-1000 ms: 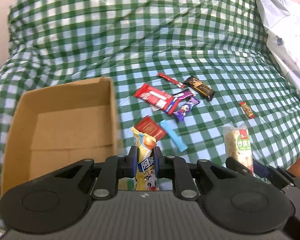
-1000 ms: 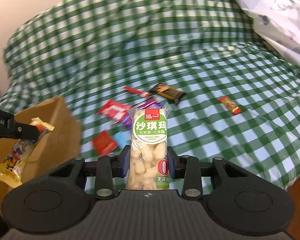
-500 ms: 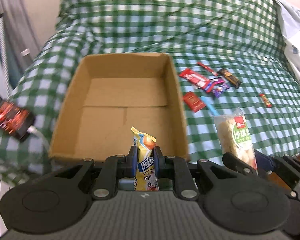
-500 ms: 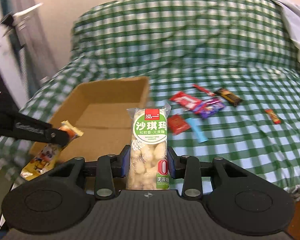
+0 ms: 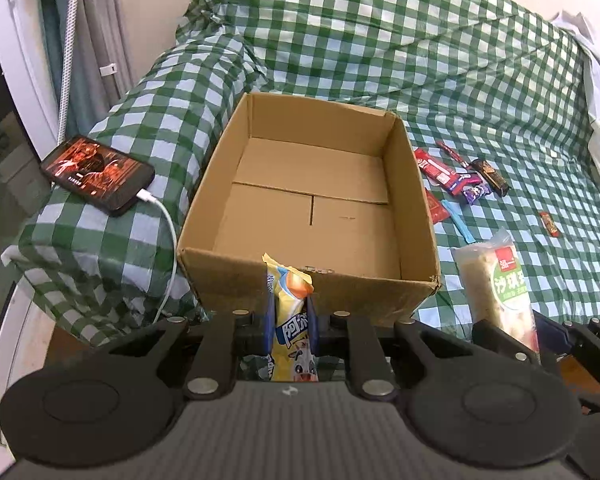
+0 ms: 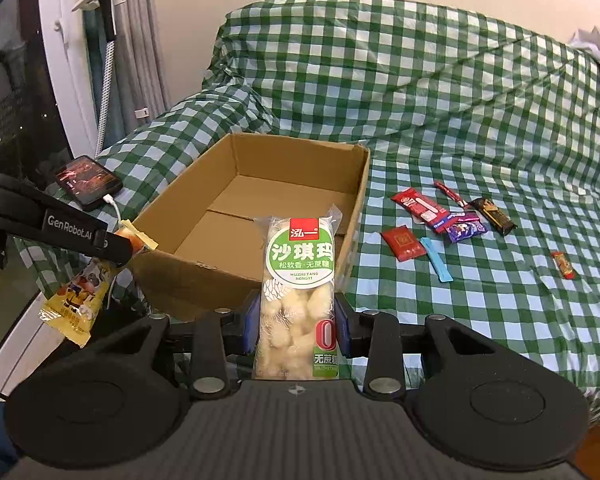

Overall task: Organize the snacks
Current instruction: 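Carry the yellow wrapper and white-puff bag with both tools over the box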

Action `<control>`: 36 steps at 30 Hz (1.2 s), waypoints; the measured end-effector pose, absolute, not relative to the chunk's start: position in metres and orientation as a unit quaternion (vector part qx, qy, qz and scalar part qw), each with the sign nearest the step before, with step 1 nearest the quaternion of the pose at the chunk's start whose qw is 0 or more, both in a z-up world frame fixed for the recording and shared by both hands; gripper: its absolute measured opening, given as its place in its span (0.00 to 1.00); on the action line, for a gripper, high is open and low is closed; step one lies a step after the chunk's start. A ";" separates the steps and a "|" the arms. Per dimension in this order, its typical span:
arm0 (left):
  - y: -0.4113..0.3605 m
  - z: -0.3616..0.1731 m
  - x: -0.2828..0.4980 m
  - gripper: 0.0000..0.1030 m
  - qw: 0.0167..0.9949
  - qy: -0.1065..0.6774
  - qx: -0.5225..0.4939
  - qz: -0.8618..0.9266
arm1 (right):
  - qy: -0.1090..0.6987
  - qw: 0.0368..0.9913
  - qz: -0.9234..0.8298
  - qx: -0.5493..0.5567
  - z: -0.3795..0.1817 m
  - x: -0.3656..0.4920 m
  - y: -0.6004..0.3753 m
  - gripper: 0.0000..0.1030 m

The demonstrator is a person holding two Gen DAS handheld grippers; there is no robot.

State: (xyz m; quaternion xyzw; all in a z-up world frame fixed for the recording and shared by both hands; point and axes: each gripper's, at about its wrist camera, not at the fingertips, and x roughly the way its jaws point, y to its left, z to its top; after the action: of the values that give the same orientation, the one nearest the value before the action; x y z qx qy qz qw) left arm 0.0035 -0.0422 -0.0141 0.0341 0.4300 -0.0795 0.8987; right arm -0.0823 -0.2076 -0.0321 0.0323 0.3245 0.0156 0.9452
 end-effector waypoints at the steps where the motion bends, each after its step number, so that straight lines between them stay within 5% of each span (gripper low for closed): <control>1: -0.040 -0.014 0.002 0.18 0.899 0.429 0.032 -0.080 | 0.325 0.945 0.015 0.031 -0.032 -0.083 -0.206 0.38; 36: -0.039 -0.011 -0.002 0.18 0.900 0.428 0.029 -0.078 | 0.327 0.945 0.015 0.014 -0.034 -0.085 -0.197 0.38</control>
State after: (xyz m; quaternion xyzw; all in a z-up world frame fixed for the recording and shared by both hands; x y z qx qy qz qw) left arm -0.0025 -0.0391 -0.0113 0.0289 0.4279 -0.0781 0.9000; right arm -0.0852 -0.1973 -0.0342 0.0137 0.3269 0.0152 0.9448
